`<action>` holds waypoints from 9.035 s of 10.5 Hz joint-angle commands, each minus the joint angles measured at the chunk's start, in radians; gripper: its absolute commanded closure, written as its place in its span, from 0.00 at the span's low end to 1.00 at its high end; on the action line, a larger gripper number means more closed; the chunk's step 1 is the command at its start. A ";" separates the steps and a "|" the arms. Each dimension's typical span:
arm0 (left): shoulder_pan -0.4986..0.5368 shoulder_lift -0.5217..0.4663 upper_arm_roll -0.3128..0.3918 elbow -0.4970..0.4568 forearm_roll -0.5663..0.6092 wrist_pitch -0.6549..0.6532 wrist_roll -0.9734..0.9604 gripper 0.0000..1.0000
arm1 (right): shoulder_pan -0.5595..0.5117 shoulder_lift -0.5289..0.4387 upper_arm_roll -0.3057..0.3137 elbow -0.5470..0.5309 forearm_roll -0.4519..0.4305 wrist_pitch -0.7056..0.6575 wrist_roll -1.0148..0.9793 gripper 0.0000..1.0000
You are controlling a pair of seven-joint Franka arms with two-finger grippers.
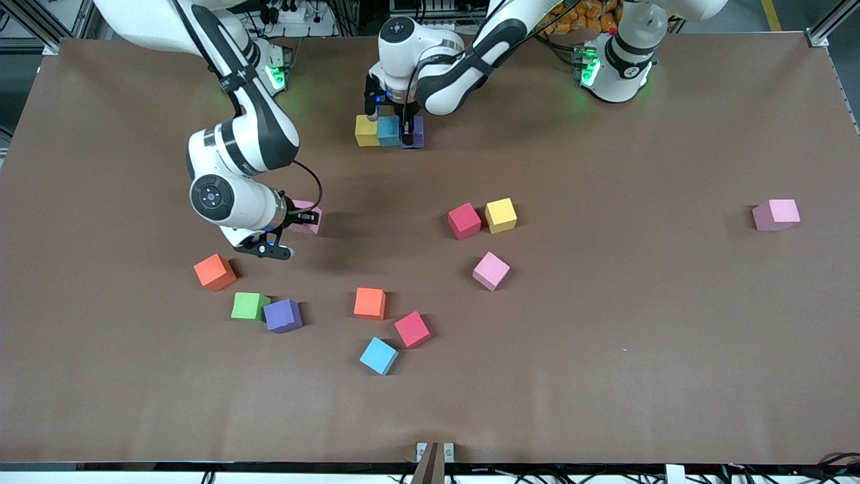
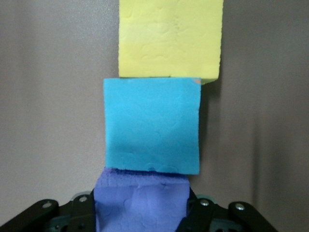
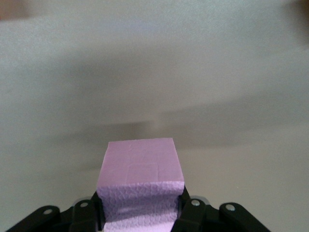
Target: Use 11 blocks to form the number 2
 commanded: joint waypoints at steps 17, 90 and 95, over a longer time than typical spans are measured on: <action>0.012 0.025 -0.030 0.014 0.104 0.004 -0.075 0.00 | 0.020 0.030 -0.005 0.028 0.016 -0.012 0.005 1.00; 0.879 -0.239 -0.137 0.181 -0.319 -0.274 0.668 0.00 | 0.680 0.144 -0.039 -0.020 0.011 0.218 0.464 1.00; 0.864 -0.223 -0.134 0.182 -0.311 -0.272 0.669 0.00 | 0.685 0.144 -0.030 -0.024 0.011 0.220 0.481 1.00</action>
